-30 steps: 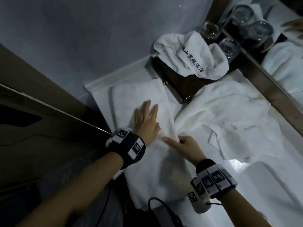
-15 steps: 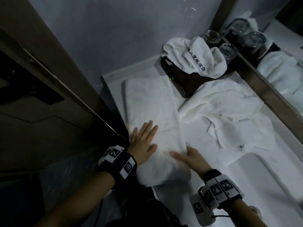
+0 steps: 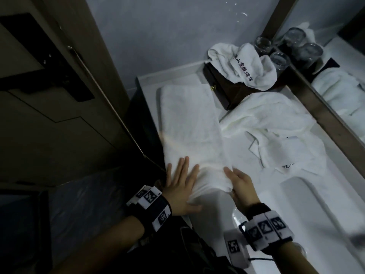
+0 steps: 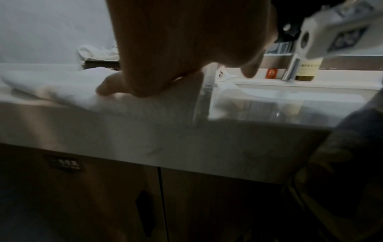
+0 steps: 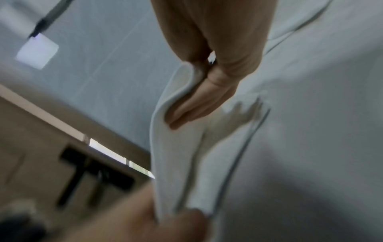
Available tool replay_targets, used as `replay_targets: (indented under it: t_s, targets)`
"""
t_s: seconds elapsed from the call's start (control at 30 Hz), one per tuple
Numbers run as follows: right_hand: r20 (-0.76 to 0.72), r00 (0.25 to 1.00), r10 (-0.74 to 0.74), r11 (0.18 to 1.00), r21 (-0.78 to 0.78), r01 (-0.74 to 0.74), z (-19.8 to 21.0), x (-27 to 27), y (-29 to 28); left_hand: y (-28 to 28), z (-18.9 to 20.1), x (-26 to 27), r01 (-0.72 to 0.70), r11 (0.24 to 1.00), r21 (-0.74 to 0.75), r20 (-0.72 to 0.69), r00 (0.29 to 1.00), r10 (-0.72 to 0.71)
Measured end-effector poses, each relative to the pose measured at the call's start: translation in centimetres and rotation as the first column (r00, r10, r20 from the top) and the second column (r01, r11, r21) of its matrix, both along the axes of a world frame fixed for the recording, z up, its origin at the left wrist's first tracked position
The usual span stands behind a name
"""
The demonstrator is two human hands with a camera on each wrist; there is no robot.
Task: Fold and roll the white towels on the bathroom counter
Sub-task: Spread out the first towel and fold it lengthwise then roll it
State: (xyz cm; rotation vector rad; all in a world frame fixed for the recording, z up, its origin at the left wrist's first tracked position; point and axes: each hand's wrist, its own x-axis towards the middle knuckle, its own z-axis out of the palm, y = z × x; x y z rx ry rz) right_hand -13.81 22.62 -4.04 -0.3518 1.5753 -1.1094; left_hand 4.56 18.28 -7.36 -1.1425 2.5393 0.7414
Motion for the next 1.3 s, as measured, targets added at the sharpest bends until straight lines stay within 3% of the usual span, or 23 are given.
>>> replay_targets:
  t_s: [0.07, 0.1, 0.17, 0.2, 0.23, 0.3, 0.37, 0.43, 0.53, 0.6, 0.67, 0.73, 0.87, 0.97, 1.1, 1.13, 1.2, 1.3]
  targets:
    - [0.196, 0.971, -0.135, 0.988, -0.049, 0.147, 0.6, -0.8, -0.6, -0.3, 0.5, -0.6, -0.063, 0.998, -0.020, -0.040, 0.997, 0.062]
    - [0.200, 0.966, -0.161, 0.981, -0.077, 0.179, 0.6, -1.2, -0.8, -0.6, 0.7, -0.9, -0.133, 0.991, 0.016, -0.103, 0.986, 0.134]
    - [-0.049, 0.997, -0.061, 0.989, -0.141, 0.053, 0.4, -2.1, -0.9, -1.4, 1.6, -1.3, -0.354, 0.905, 0.234, -0.232, 0.884, 0.406]
    - [-0.238, 0.969, 0.072, 0.986, -0.130, -0.106, 0.1, -2.4, -0.6, -1.7, 2.0, -1.3, -0.440, 0.830, 0.341, -0.245, 0.811, 0.531]
    - [-0.403, 0.881, 0.246, 0.954, -0.060, -0.293, -0.2, -2.5, -0.3, -2.0, 2.3, -1.3, -0.489, 0.777, 0.398, -0.241, 0.761, 0.602]
    - [-0.559, 0.649, 0.516, 0.824, 0.117, -0.555, -1.0, -2.1, 0.4, -2.3, 2.7, -1.4, -0.509, 0.761, 0.403, -0.217, 0.755, 0.619]
    - [-0.620, 0.561, 0.549, 0.799, 0.190, -0.571, -1.6, -1.5, 0.9, -2.2, 2.9, -1.4, -0.485, 0.768, 0.418, -0.201, 0.775, 0.599]
    - [-0.624, 0.618, 0.479, 0.847, 0.144, -0.512, -1.8, -1.3, 1.2, -2.0, 3.0, -1.2, -0.466, 0.772, 0.433, -0.222, 0.775, 0.592]
    - [-0.498, 0.754, 0.429, 0.894, 0.116, -0.433, -1.6, -1.0, 1.2, -1.9, 3.2, -1.0, -0.426, 0.811, 0.400, -0.328, 0.760, 0.561]
    - [-0.444, 0.821, 0.359, 0.929, 0.087, -0.359, -1.6, -0.8, 1.1, -1.6, 2.7, -0.7, -0.322, 0.900, 0.293, -0.372, 0.829, 0.417]
    - [-0.457, 0.844, 0.279, 0.955, 0.046, -0.292, -1.8, -0.7, 1.3, -1.0, 1.7, -0.2, -0.172, 0.968, 0.180, -0.317, 0.922, 0.223]
    - [-0.427, 0.867, 0.257, 0.961, 0.014, -0.278, -1.9, -0.6, 1.6, -0.5, 0.7, 0.3, -0.083, 0.991, 0.106, -0.239, 0.965, 0.106]
    - [-0.354, 0.911, 0.212, 0.974, 0.005, -0.225, -2.1, -0.4, 2.1, 0.0, 0.0, 0.5, -0.058, 0.997, 0.051, -0.202, 0.977, 0.067]
    - [-0.378, 0.891, 0.252, 0.966, 0.144, -0.212, -2.1, -0.6, 1.6, 0.1, -0.2, 0.2, -0.062, 0.998, -0.004, -0.166, 0.984, 0.060]
    - [-0.016, 0.908, 0.419, 0.906, 0.074, -0.417, -0.6, -1.6, 1.3, -0.1, -0.1, 0.2, -0.098, 0.995, -0.012, -0.167, 0.981, 0.094]
    - [-0.004, 0.893, 0.451, 0.891, 0.059, -0.450, -0.3, -1.8, 1.3, -0.2, 0.0, 0.3, -0.104, 0.995, -0.004, -0.173, 0.980, 0.102]
    - [-0.154, 0.849, 0.506, 0.862, 0.116, -0.493, -0.5, -2.3, 1.4, -0.1, 0.0, 0.5, -0.091, 0.996, 0.004, -0.175, 0.981, 0.090]
    - [-0.464, 0.702, 0.540, 0.841, 0.259, -0.475, -1.7, -2.3, 1.5, 0.5, 0.0, 1.0, -0.099, 0.995, -0.014, -0.168, 0.981, 0.095]
